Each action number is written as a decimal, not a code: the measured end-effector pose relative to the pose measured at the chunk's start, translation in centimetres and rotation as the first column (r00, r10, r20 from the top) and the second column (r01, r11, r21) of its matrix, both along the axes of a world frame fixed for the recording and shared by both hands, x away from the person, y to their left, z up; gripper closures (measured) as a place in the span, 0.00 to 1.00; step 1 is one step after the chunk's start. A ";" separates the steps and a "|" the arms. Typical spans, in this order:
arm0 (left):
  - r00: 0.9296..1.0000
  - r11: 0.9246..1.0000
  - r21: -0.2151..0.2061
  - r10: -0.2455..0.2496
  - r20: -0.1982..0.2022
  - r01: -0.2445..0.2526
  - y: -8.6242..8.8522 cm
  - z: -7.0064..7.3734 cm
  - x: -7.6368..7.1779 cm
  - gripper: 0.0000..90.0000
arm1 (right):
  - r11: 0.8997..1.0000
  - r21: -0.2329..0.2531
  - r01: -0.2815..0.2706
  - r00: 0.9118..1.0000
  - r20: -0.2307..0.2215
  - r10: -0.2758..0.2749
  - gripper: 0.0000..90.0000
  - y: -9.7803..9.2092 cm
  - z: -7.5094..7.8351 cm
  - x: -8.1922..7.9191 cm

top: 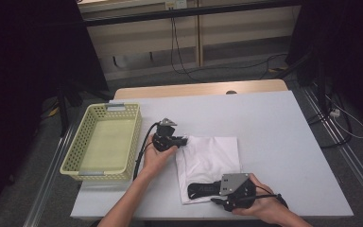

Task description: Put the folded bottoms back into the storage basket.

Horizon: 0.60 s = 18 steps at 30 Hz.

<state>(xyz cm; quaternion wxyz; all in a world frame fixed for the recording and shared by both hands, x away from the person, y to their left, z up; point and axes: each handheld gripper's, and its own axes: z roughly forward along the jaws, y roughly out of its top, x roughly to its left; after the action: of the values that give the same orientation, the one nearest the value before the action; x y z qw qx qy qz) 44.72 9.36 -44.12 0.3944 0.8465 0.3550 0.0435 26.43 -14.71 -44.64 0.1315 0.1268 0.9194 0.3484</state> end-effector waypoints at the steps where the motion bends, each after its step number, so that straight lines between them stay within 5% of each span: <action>1: 1.000 1.000 0.001 -0.003 -0.001 0.003 0.0 0.0 0.0 0.91 | 1.000 -0.005 0.009 1.000 0.016 -0.009 0.69 0.0 0.0 0.0; 3: 1.000 1.000 -0.007 0.004 0.002 -0.003 0.0 0.1 0.0 0.91 | 1.000 -0.017 0.005 0.999 0.052 -0.004 0.72 0.0 0.0 0.1; 10: 1.000 1.000 -0.004 0.007 -0.002 -0.007 0.0 0.0 0.0 0.91 | 0.999 -0.040 0.036 0.997 0.066 -0.033 0.84 0.4 0.1 0.0; 14: 1.000 1.000 0.008 0.003 0.006 -0.003 0.0 0.0 0.0 0.90 | 0.998 -0.019 0.064 0.998 0.029 -0.064 0.89 0.3 0.3 0.4; 16: 0.999 0.995 0.098 -0.023 0.044 0.019 -0.5 -0.2 -0.2 0.81 | 0.997 0.008 0.081 0.997 -0.016 -0.081 0.89 0.0 0.5 0.6; 18: 0.999 0.996 0.093 -0.020 0.039 0.016 -0.5 -0.3 -0.2 0.74 | 0.996 0.034 0.087 0.995 -0.048 -0.085 0.90 -0.3 0.6 0.9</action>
<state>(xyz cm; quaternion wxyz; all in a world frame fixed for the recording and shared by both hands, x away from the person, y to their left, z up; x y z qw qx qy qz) 44.52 8.82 -44.41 0.3620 0.8660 0.3372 0.0732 27.35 -14.97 -44.05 0.1224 0.1766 0.9096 0.3557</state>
